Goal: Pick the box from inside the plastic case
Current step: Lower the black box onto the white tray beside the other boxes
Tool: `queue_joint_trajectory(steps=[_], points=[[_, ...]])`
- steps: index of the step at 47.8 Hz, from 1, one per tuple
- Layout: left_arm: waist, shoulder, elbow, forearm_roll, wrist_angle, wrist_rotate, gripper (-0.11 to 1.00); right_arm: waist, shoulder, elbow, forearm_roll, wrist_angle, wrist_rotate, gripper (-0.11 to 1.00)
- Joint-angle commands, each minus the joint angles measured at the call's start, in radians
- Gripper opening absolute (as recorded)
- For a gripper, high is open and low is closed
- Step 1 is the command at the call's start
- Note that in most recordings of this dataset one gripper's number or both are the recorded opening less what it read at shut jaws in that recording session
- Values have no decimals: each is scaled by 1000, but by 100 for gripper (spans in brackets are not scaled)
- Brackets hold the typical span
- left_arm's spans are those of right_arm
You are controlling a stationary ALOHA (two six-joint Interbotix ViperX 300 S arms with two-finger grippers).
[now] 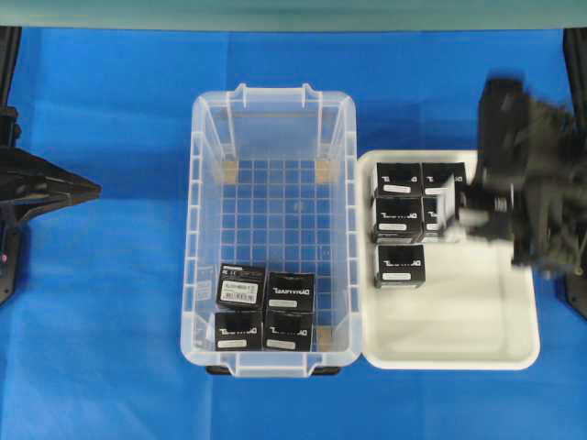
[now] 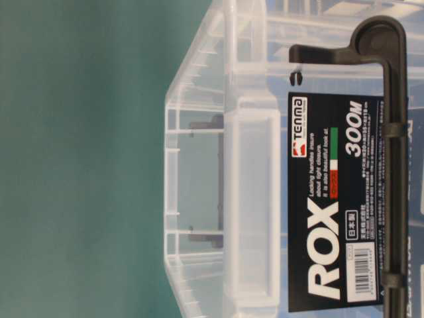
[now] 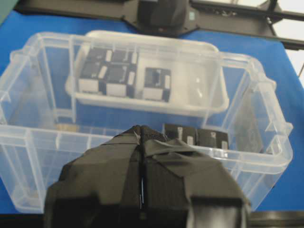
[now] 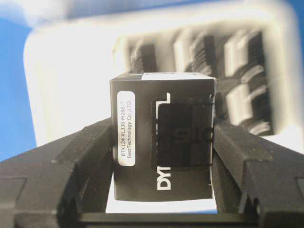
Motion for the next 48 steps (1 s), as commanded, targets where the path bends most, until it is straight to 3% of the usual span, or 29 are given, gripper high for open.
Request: queue_joint_trajectory(steps=[1, 9, 24, 48], points=[[5, 6, -28, 3, -6, 0, -6, 35, 12, 58, 9, -43, -2, 59], [5, 6, -31, 3, -6, -2, -6, 77, 41, 156, 17, -146, -2, 59], [11, 9, -31, 3, -8, -2, -6, 80, 117, 270, 17, -339, -11, 59], [17, 6, -32, 3, -14, -2, -6, 64, 275, 321, -28, -497, -41, 59]])
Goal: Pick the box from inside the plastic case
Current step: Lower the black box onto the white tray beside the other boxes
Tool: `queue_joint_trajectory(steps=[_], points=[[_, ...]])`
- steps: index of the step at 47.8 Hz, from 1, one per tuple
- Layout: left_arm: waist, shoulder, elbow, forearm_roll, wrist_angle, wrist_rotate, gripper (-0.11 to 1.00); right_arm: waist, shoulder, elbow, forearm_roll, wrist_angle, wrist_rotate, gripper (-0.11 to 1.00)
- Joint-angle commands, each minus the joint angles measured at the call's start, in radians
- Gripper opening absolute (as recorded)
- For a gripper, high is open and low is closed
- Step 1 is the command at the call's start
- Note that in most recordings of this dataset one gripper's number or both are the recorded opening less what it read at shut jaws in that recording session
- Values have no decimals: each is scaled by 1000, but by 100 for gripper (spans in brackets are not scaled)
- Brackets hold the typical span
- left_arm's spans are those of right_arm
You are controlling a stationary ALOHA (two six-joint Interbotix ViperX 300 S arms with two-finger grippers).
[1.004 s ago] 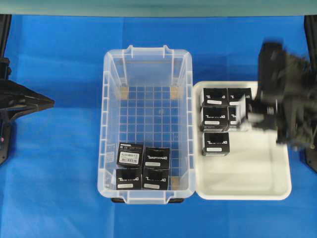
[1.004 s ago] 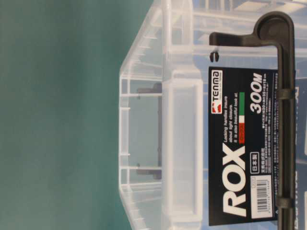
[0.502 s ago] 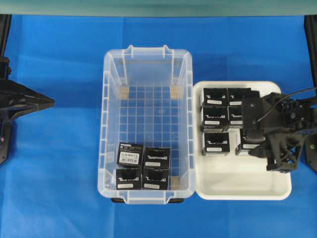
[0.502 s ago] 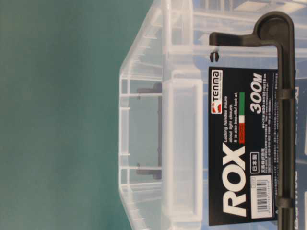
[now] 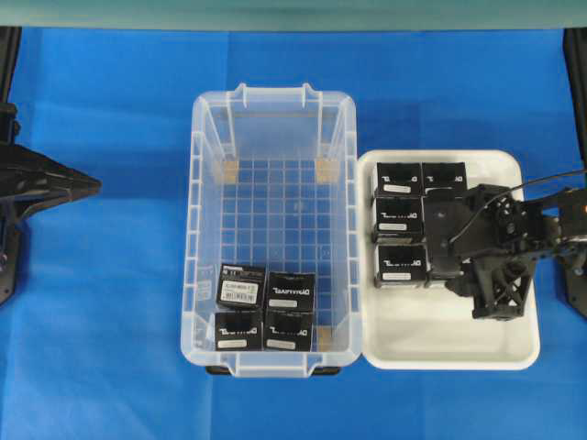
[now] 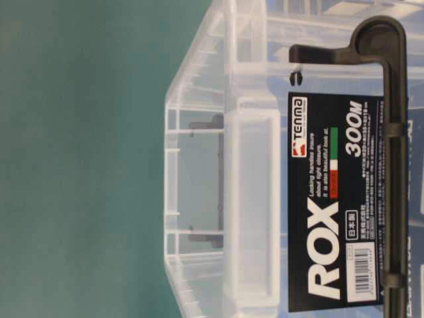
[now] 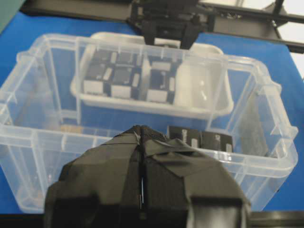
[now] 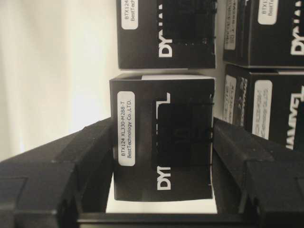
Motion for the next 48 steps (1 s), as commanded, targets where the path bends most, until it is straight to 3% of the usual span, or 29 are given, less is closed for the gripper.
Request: queue_joint_trajectory(steps=[1, 32, 40, 48], points=[[3, 5, -32, 3, -12, -2, -6, -11, 28, -3, -5, -17, 2, 59], [3, 8, -31, 3, -12, -2, -6, -17, 63, -12, 2, -26, 9, 60], [3, 6, -32, 3, -12, -2, -6, -17, 52, -31, 2, -25, 25, 94], [3, 6, -31, 3, -12, -2, -6, -17, -8, -72, 2, -11, 67, 92]])
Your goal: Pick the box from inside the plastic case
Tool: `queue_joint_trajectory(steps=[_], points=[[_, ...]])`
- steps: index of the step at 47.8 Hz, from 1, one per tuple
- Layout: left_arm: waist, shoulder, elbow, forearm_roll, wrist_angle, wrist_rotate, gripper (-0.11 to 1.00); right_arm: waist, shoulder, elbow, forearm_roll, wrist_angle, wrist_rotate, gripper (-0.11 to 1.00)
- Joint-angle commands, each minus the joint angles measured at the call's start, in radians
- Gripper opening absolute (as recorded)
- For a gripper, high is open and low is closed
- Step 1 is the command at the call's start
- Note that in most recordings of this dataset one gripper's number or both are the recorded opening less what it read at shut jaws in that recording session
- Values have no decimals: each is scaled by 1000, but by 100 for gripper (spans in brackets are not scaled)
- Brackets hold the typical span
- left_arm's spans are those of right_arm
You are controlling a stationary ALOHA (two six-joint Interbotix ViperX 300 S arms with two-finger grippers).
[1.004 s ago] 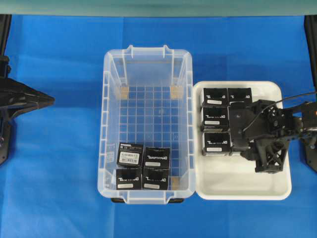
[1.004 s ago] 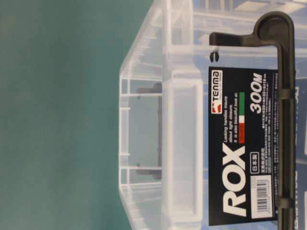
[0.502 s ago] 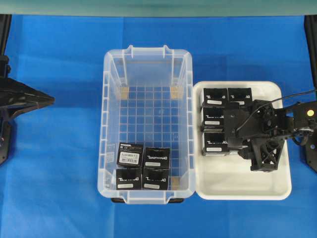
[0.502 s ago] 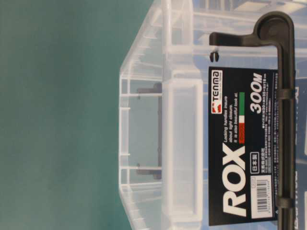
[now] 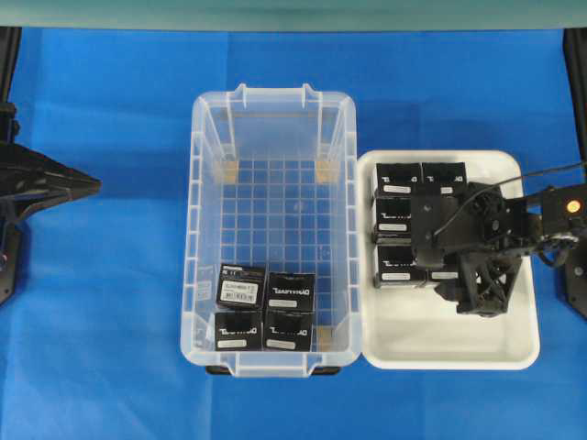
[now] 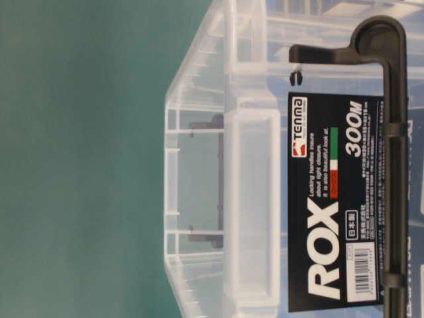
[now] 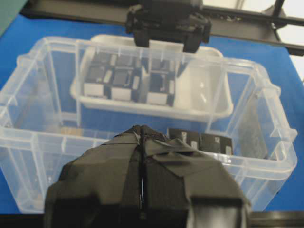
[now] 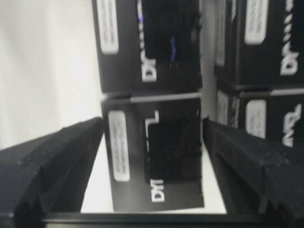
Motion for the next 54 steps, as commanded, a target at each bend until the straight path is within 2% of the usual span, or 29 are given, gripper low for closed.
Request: queue_joint_trajectory(steps=[1, 8, 16, 35, 54], points=[[3, 8, -29, 2, -9, -2, -6, -2, -44, -35, 3, 11, 23, 93], [3, 8, -29, 2, -9, -2, -6, -11, -163, -75, 3, 54, 75, 92], [3, 6, -29, 2, -9, 3, -6, -29, -304, -97, 3, 60, 95, 93], [3, 6, -29, 2, -6, 6, -6, -29, -561, -58, -2, -126, 95, 92], [2, 6, -29, 2, -3, 11, -6, -29, -729, 12, -2, -156, 103, 92]])
